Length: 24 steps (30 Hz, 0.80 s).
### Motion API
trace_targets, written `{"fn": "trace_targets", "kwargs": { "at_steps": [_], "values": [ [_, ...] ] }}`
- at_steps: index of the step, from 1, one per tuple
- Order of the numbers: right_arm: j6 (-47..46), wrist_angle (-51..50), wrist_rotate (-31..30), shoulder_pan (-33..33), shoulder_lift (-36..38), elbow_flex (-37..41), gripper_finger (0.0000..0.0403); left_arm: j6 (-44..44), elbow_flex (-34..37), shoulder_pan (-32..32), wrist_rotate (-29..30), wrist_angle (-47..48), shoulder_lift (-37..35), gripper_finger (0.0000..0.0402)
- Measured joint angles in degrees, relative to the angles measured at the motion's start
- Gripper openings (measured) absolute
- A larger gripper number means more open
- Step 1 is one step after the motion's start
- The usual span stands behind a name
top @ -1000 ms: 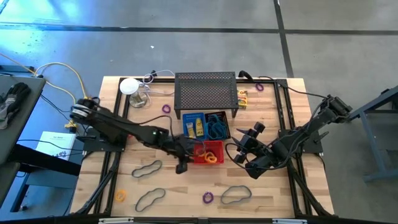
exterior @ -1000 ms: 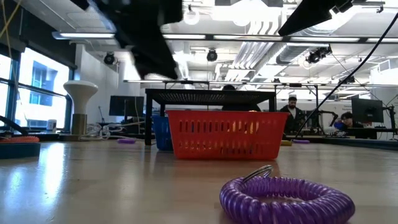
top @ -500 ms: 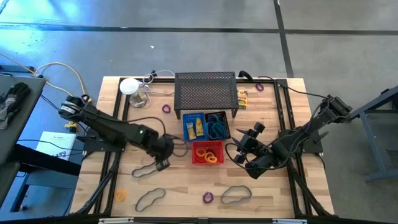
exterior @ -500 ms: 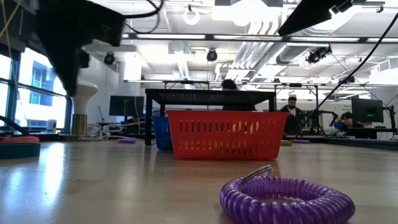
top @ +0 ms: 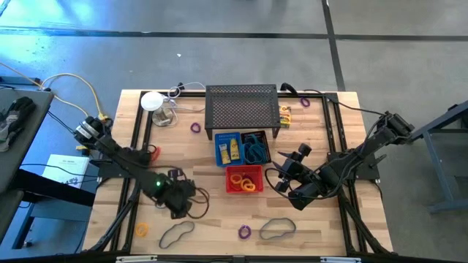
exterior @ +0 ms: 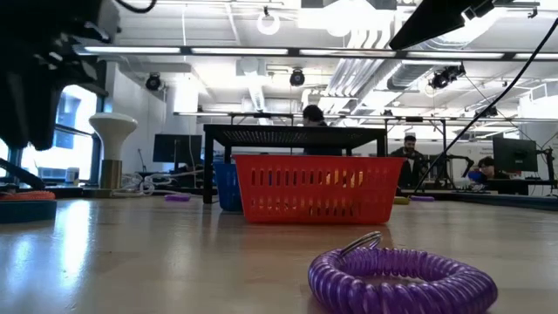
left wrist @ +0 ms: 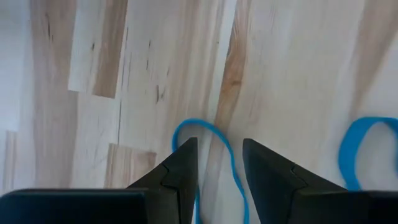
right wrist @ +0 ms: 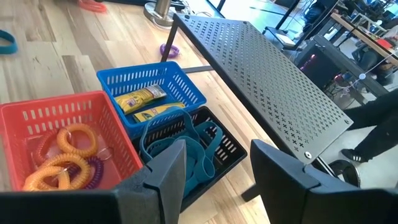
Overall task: Pick & Place Office Desk Supplies
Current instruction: Put the blue rubber band into the black bin
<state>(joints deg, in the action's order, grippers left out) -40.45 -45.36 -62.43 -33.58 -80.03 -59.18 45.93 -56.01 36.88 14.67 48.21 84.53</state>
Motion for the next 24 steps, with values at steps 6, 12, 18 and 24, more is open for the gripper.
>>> {"fn": "trace_targets", "kwargs": {
  "at_steps": [6, 12, 18, 24],
  "values": [
    [0.0, 0.2, 0.0, 0.0, 0.0, 0.0, 0.0168, 3.2, 0.0, 0.9, 0.7, 2.1, 4.5, 0.0119],
    [0.0, 0.2, 0.0, 0.0, 0.0, 0.0, 0.0168, 3.0, 0.0, -0.8, 1.3, 5.6, 7.3, 0.0119],
    [0.2, 0.2, 0.0, 0.0, 0.0, 0.0, 0.0168, 2.4, 0.0, -2.4, 1.4, 5.4, 7.7, 0.0119],
    [0.2, 0.2, 0.0, 0.0, 0.0, 0.0, 0.0168, 1.6, 0.0, -3.9, 0.4, 3.4, 7.7, 0.0119]
  ]
}}
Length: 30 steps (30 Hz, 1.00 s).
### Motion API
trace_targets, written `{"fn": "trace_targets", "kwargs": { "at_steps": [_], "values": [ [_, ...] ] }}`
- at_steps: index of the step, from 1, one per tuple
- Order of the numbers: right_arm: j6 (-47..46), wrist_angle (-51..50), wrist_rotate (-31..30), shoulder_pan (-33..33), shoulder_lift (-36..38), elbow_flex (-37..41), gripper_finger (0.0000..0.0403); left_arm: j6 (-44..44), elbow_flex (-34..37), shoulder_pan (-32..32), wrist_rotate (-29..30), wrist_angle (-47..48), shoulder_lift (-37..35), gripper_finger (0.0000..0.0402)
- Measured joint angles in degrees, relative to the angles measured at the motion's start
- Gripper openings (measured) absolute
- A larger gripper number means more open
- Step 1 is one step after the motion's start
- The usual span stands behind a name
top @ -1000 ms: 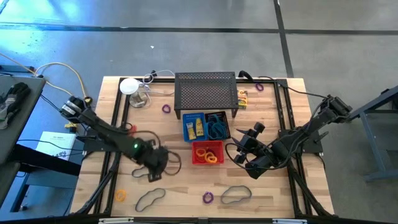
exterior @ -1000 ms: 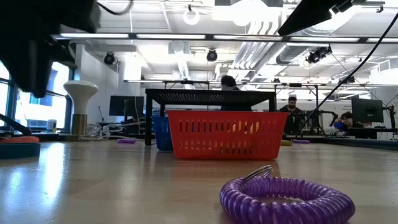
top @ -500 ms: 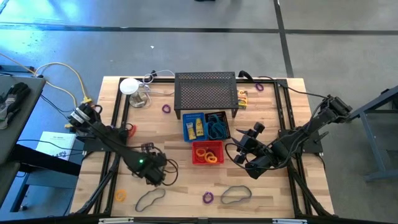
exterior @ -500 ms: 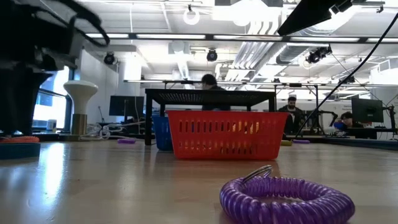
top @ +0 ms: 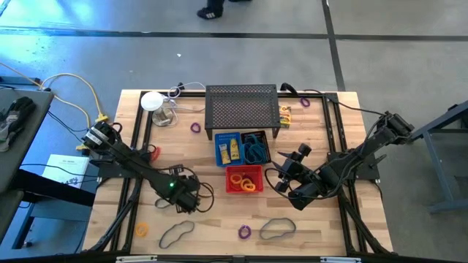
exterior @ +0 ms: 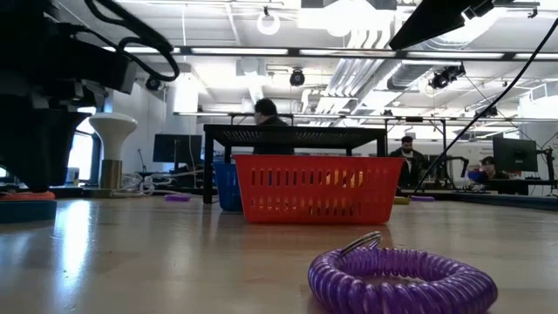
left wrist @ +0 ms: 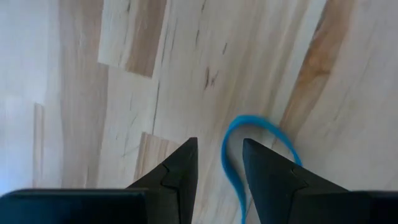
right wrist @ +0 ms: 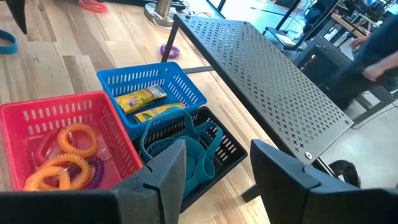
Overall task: Pick & Place Office Desk Supplies
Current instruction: Put the blue rubber band into the black bin
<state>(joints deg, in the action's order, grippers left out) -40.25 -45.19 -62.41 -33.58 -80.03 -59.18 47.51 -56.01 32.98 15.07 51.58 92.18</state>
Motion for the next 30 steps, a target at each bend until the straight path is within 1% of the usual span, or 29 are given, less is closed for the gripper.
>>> {"fn": "trace_targets", "kwargs": {
  "at_steps": [3, 11, 17, 24, 27, 30],
  "values": [
    [0.0, 0.0, 0.0, 0.0, 0.0, 0.0, 0.0168, -1.3, 0.0, 0.0, -0.3, -1.1, 0.0, 0.0119],
    [0.0, 0.0, 0.0, 0.0, 0.0, 0.0, 0.0168, -1.6, 0.4, 0.2, -0.3, -1.0, 0.0, 0.0119],
    [0.0, 0.0, 0.0, 0.0, 0.0, 0.0, 0.0168, 0.3, 2.8, 0.2, -0.8, -1.7, 0.0, 0.0119],
    [0.0, 0.0, 0.0, 0.0, 0.0, 0.0, 0.0168, 0.4, 5.0, 0.1, -2.2, -3.9, 0.0, 0.0118],
    [0.0, 0.0, 0.0, 0.0, 0.0, 0.0, 0.0168, 0.6, 5.7, 0.1, -3.7, -5.0, 0.0, 0.0108],
    [0.0, 0.0, -0.2, 0.0, 0.0, 0.0, 0.0168, 0.6, 6.1, 0.1, -4.0, -5.8, -0.1, 0.0088]
  ]
}}
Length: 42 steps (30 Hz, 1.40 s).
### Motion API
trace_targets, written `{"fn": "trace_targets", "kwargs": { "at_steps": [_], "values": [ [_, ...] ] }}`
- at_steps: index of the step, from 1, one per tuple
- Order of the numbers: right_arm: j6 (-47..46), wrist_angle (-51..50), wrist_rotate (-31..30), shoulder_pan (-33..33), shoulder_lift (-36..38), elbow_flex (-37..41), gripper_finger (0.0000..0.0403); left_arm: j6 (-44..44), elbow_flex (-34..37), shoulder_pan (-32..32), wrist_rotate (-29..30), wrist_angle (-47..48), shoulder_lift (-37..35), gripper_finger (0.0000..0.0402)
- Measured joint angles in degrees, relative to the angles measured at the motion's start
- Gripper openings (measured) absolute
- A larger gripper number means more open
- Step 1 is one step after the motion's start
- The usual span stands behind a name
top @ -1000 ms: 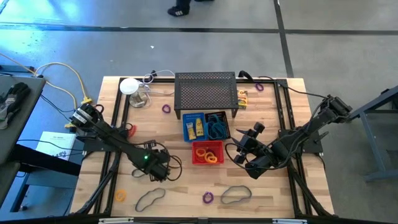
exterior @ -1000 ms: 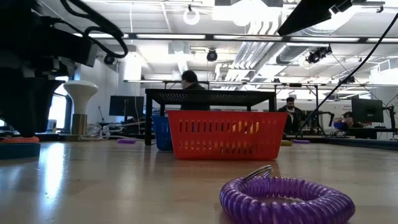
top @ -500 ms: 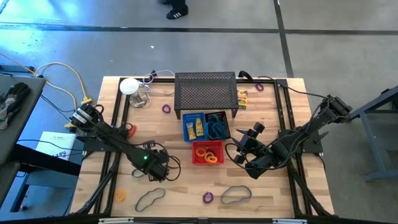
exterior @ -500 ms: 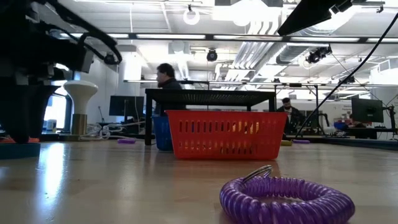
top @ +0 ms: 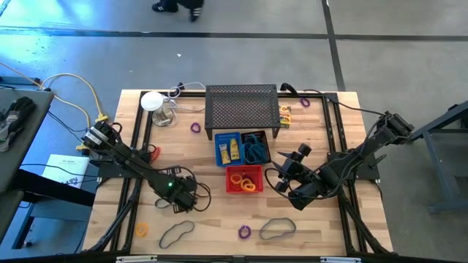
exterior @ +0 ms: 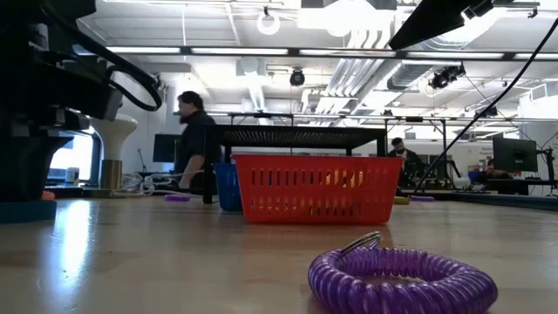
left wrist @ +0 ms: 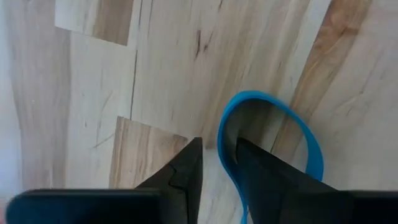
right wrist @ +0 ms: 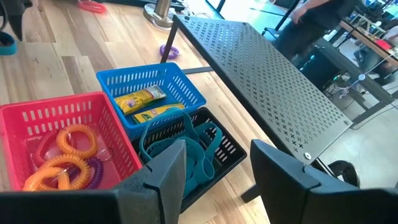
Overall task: Pick & Place Office Desk Supplies
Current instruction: Put the blue rubber band into the black bin
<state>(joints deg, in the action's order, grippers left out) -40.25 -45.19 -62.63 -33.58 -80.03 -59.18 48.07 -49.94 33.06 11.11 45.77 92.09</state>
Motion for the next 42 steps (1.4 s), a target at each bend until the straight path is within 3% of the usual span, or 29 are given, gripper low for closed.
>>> {"fn": "trace_targets", "kwargs": {
  "at_steps": [8, 16, 26, 32, 42],
  "values": [
    [0.0, 0.5, -0.3, 0.0, 0.0, 0.0, 0.0168, -0.1, 0.1, 0.0, -0.5, -0.7, 0.0, 0.0007],
    [0.0, 1.8, -0.2, 0.0, 0.0, 0.0, 0.0168, -2.2, -1.7, 0.0, -0.5, -0.2, -0.9, 0.0002],
    [3.1, 5.3, 5.7, 0.0, 0.0, 0.0, 0.0168, -3.2, -7.3, 0.0, 7.0, -0.6, -7.5, 0.0001],
    [5.2, 8.1, 9.1, 0.0, 0.0, 0.0, 0.0168, -4.6, -10.1, -0.4, 12.7, -7.5, -9.5, 0.0001],
    [17.4, 17.7, 18.5, 0.0, 0.0, 0.0, 0.0168, -14.7, -11.9, -1.2, 13.1, -24.5, -9.6, 0.0001]
  ]
}}
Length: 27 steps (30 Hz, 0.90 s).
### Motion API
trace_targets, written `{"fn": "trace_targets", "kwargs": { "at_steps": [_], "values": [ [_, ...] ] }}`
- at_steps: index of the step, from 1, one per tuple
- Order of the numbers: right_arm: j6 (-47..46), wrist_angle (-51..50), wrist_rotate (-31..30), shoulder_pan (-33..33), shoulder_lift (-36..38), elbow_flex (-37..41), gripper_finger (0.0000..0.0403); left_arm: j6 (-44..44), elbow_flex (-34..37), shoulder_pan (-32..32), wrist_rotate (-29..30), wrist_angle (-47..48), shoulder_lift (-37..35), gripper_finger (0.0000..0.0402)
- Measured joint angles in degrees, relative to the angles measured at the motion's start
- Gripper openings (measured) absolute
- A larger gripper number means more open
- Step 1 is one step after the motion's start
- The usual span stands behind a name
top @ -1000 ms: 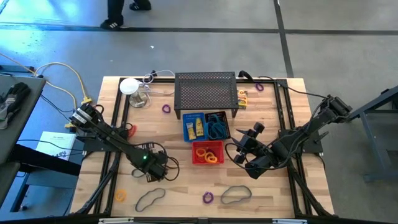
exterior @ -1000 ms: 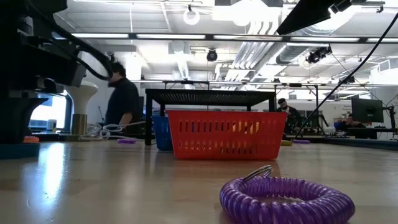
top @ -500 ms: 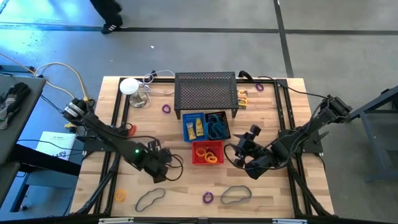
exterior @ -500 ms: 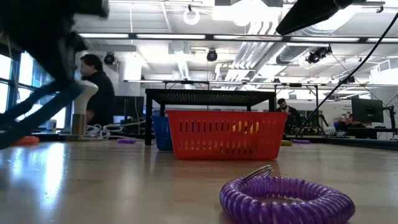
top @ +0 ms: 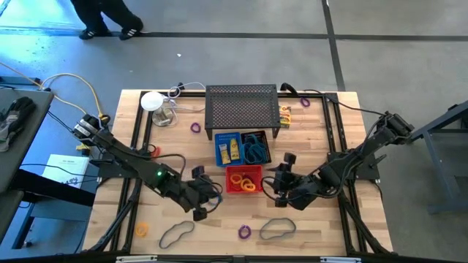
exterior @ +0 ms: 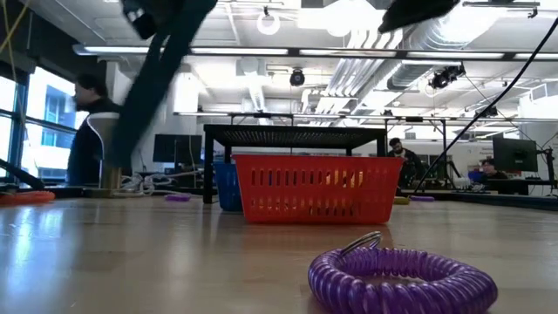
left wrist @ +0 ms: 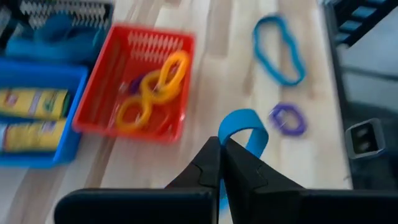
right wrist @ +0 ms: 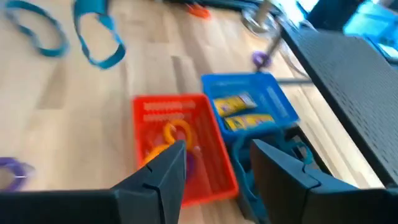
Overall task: Pick & Place Office Desk Supplies
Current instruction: Put the blue rubber band into the black bin
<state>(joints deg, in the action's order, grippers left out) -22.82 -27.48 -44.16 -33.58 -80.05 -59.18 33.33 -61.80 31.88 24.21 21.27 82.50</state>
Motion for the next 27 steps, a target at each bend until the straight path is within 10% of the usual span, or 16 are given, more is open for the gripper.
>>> {"fn": "trace_targets", "kwargs": {
  "at_steps": [12, 27],
  "values": [
    [28.3, 26.7, 27.8, 0.3, -3.8, 0.0, 0.0168, -9.6, -0.1, -0.6, 1.4, -17.8, 0.0, 0.0001],
    [49.6, 48.4, 19.1, 4.9, -14.1, 0.0, 0.0168, -9.7, -0.1, -2.6, 1.4, -17.8, 0.0, 0.0001]
  ]
}}
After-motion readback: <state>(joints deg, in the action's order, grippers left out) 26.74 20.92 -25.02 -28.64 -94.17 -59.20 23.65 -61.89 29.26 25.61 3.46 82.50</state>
